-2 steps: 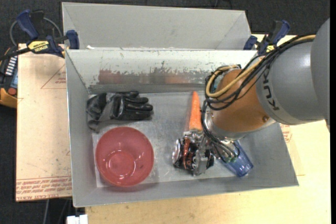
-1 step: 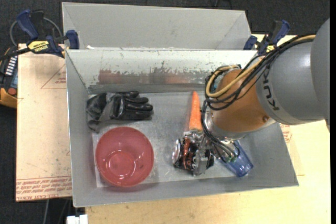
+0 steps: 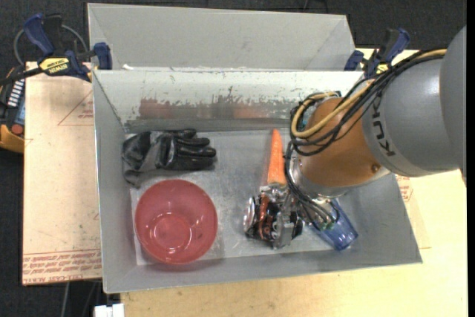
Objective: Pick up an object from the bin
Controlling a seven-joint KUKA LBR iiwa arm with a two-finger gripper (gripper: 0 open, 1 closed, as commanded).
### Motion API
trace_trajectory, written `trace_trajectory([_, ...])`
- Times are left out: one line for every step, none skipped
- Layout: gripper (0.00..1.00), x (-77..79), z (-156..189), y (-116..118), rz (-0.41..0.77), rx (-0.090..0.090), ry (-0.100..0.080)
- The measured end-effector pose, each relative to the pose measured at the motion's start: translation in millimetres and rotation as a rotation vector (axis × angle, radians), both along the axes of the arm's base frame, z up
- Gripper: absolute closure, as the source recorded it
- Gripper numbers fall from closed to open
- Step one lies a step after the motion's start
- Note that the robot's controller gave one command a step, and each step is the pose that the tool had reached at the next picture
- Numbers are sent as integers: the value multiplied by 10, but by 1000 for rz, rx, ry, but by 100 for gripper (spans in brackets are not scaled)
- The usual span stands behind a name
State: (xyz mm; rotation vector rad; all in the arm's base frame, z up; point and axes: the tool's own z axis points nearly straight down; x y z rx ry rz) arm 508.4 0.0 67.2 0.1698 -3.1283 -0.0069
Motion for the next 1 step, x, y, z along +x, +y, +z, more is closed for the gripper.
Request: trace_trajectory([100, -16, 80, 4, 0, 1, 5])
